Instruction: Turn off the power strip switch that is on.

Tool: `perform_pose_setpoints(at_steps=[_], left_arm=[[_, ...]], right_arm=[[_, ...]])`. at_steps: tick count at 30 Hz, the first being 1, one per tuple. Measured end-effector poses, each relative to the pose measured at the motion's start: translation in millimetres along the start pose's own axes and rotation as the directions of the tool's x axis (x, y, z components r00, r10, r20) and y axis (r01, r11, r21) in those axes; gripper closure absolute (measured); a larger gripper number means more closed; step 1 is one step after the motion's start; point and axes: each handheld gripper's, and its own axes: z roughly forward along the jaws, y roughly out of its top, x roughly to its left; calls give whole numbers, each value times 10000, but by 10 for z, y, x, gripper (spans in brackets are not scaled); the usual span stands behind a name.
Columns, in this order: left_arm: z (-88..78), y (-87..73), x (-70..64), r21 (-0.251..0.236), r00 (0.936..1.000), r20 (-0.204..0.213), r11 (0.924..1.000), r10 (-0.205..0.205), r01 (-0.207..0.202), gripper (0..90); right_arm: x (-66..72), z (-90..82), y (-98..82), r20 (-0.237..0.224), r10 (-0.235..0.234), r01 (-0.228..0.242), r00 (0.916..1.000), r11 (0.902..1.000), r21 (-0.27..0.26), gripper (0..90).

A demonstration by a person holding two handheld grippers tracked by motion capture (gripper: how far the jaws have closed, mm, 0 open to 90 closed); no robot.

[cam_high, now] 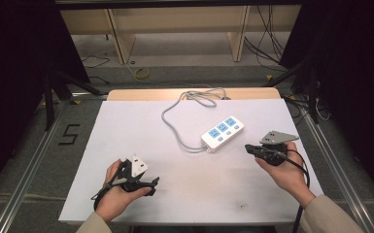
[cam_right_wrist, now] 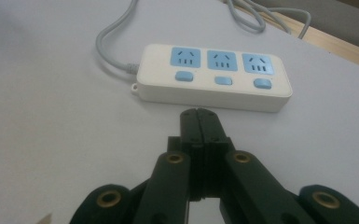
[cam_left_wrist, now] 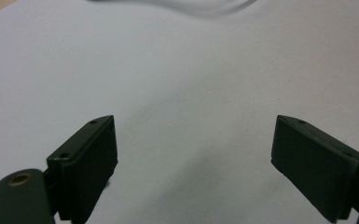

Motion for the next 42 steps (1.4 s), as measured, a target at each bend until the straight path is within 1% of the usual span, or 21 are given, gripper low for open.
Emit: perform_pose_setpoints(at_steps=[8, 9, 21, 31, 42], left_arm=[[-2, 2, 4, -19, 10000, -32, 10000, 31, -31, 141], [-2, 2, 4, -23, 10000, -32, 10000, 32, -32, 141], [-3, 2, -2, -44, 10000, -12, 10000, 14, -14, 141], [-5, 2, 1, -42, 10000, -27, 10000, 65, -65, 141], [-4, 2, -5, -52, 10000, -40, 10000, 33, -34, 141]], right_arm=[[-36, 65, 72, 61, 29, -29, 10000, 10000, -30, 900], [-39, 74, 80, 78, 87, -86, 9999, 9999, -68, 900], [-59, 161, 152, 142, 24, -25, 9999, 10000, 12, 900], [-83, 226, 209, 187, 64, -64, 9998, 10000, 0, 900], [-120, 294, 271, 262, 93, -94, 9996, 9999, 46, 900]])
